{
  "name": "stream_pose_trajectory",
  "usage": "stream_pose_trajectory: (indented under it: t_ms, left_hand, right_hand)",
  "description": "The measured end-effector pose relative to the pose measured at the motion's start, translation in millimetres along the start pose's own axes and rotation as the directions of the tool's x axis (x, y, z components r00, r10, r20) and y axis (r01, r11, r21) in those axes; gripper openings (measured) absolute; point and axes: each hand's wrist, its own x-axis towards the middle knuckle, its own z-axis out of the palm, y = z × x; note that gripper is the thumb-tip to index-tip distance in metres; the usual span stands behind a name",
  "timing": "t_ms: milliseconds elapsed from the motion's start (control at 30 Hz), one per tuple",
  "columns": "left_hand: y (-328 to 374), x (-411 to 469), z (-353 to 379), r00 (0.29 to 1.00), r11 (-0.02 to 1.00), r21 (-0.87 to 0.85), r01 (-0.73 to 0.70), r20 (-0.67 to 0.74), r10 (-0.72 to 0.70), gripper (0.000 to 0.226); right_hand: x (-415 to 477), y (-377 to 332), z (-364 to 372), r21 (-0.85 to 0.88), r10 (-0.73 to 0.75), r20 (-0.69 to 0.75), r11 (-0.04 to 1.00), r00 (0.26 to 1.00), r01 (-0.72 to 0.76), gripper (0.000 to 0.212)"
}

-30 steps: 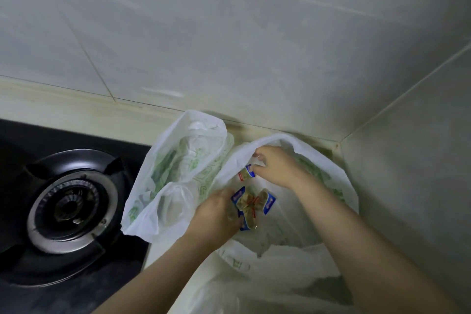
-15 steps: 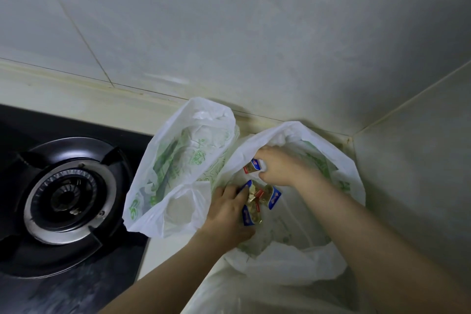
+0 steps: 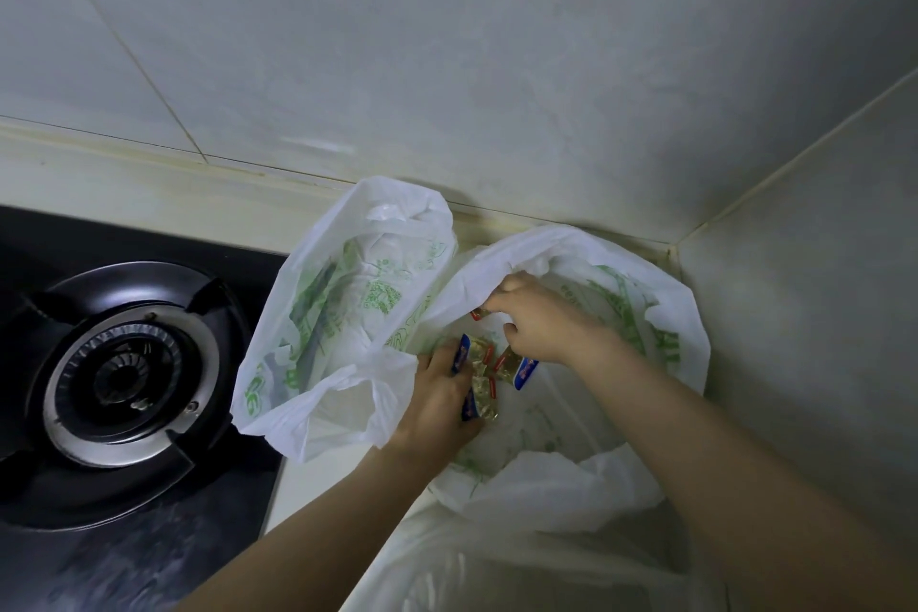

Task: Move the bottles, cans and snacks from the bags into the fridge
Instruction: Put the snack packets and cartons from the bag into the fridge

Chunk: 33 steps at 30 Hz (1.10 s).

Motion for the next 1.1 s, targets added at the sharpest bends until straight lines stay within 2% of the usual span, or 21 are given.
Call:
stream_pose_trajectory:
  t_ms: [100,200,300,433,533,600,733,867,967,1100]
  left_hand:
    - [-8,0,5,0.998,0.999,-0.038,0.021,0.062,-0.018,0.062]
    - [-5,-3,-1,0.993,1.0,-0.002,-0.008,0.119,0.009,0.052]
    - [-8,-4,-2,0.992,1.0,0.011,-0.023,0.124,0.021,0.049]
    - [-7,-5,3,0.995,1.0,-0.008,-0.029,0.097,0.029,0.053]
    - [-4,-6,2,0.998,0.999,-0.011,-0.04,0.046,0.04,0.056]
    - [-5,-5,3,0.999,0.999,0.007,-0.039,0.035,0.039,0.06]
    - [-8,-5,7,0.998,0.995,0.076,-0.061,0.037,0.058,0.061]
    - [-8,-5,8,0.997,0.989,0.131,-0.072,0.04,0.068,0.064]
    - [-7,-2,9,0.998,0.989,0.142,-0.049,0.046,0.043,0.051]
    - [-10,-1,13,1.0,0.996,0.088,-0.012,0.006,0.012,0.021]
  right_hand:
    - [-3,-2,1,-0.044,-0.004,0.016,0.999,1.0,0.004,0.057]
    - [-12,0,2,-0.07,0.002,0.033,0.998,0.999,0.001,0.058]
    - [-29,7,9,-0.094,0.015,0.033,0.996,0.999,-0.012,0.055]
    - [-55,15,25,-0.013,0.063,-0.035,0.998,0.997,-0.064,0.046]
    - [-58,19,32,0.089,0.168,-0.095,0.983,0.981,-0.16,0.041]
    - [-56,19,32,0.131,0.214,-0.088,0.971,0.973,-0.202,0.052]
    - [-52,15,35,0.124,0.19,0.0,0.974,0.982,-0.188,0.085]
    - [-53,13,40,0.131,0.202,0.017,0.971,0.979,-0.202,0.096]
    - [-52,13,44,0.125,0.205,-0.006,0.971,0.979,-0.202,0.085]
    - [-54,9,50,0.126,0.186,-0.072,0.976,0.98,-0.176,0.042]
